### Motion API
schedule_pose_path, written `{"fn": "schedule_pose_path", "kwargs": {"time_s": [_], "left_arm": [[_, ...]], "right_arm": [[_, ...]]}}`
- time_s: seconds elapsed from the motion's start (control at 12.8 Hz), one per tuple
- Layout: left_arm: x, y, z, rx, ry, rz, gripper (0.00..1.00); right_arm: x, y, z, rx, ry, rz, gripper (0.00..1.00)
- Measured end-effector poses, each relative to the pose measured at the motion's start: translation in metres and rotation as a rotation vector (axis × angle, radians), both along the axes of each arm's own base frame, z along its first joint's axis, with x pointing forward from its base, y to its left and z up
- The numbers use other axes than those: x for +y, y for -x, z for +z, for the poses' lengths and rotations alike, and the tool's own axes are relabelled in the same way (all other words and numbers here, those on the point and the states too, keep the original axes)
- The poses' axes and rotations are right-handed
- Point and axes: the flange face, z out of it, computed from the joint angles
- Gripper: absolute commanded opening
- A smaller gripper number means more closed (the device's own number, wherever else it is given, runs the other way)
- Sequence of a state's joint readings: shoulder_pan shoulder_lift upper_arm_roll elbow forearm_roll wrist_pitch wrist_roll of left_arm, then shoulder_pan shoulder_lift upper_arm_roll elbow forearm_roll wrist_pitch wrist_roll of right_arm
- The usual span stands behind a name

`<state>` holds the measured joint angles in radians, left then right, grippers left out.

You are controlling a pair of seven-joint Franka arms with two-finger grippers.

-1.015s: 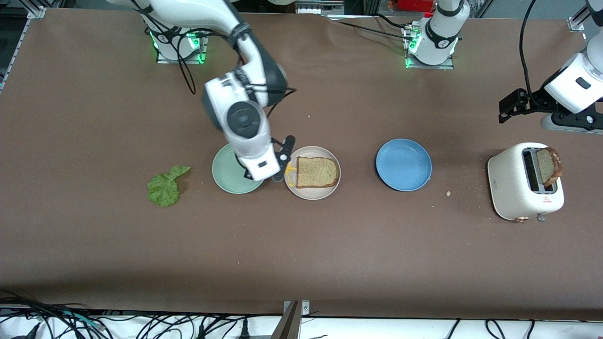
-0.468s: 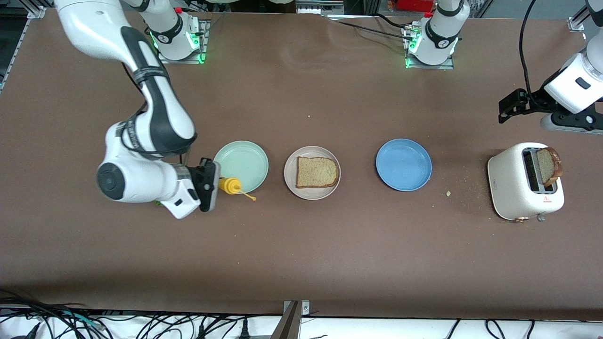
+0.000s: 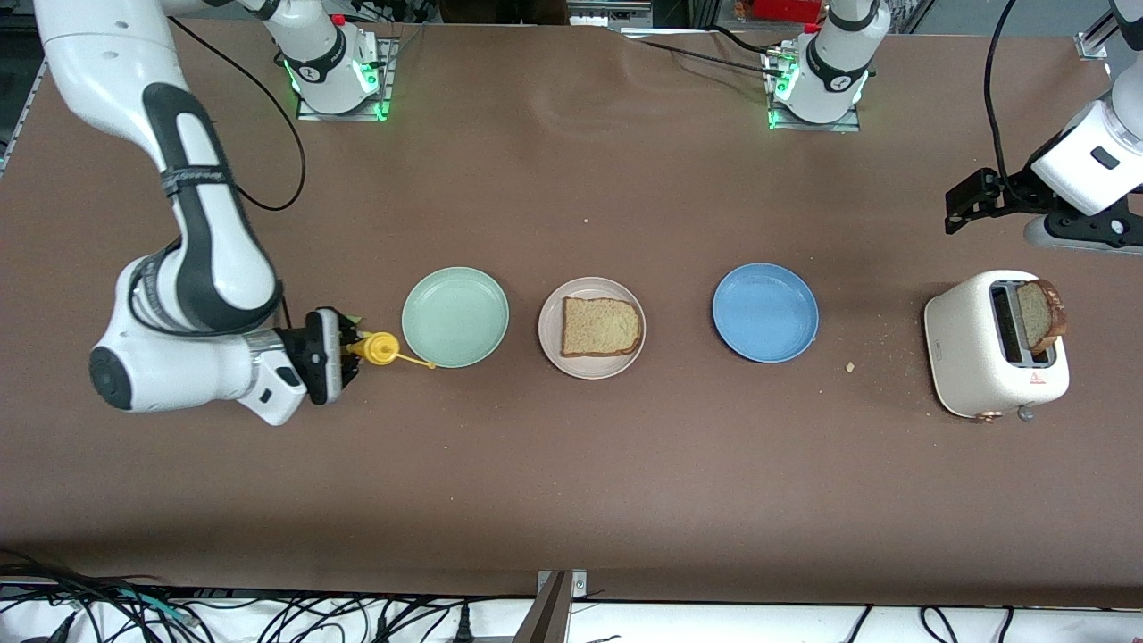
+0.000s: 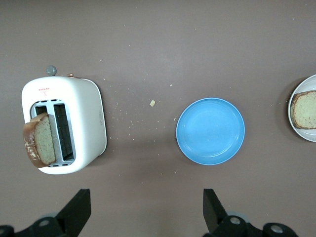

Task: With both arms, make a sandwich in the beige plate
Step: 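Carry the yellow bottle back and set it down with the right gripper, then release the bottle and grasp the green lettuce leaf with the right gripper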

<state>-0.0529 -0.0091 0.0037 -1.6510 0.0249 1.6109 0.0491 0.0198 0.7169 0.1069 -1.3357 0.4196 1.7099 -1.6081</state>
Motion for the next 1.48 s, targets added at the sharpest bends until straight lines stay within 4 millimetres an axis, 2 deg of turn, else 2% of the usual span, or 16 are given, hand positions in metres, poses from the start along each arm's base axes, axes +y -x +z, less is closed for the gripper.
{"fn": "schedule_pose_path", "kwargs": {"time_s": [0.16,0.55,0.86,1.17,1.33,1.48], "left_arm": [[0.000,0.000,0.000,0.000,0.000,0.000,1.00],[0.000,0.000,0.000,0.000,0.000,0.000,1.00],[0.000,0.000,0.000,0.000,0.000,0.000,1.00],[0.000,0.000,0.000,0.000,0.000,0.000,1.00],[0.000,0.000,0.000,0.000,0.000,0.000,1.00],[0.000,0.000,0.000,0.000,0.000,0.000,1.00]], "right_arm": [[-0.025,-0.001,-0.024,0.005,-0.071,0.033,0.00],[-0.015,0.004,-0.081,0.007,-0.289,0.084,0.00],[-0.032,0.010,-0.109,-0.032,-0.373,0.125,0.00],[-0.044,0.024,-0.147,-0.020,-0.431,0.125,0.00],[-0.049,0.027,-0.156,-0.005,-0.468,0.099,0.00],[-0.049,0.027,-0.156,-0.004,-0.474,0.093,0.19]]}}
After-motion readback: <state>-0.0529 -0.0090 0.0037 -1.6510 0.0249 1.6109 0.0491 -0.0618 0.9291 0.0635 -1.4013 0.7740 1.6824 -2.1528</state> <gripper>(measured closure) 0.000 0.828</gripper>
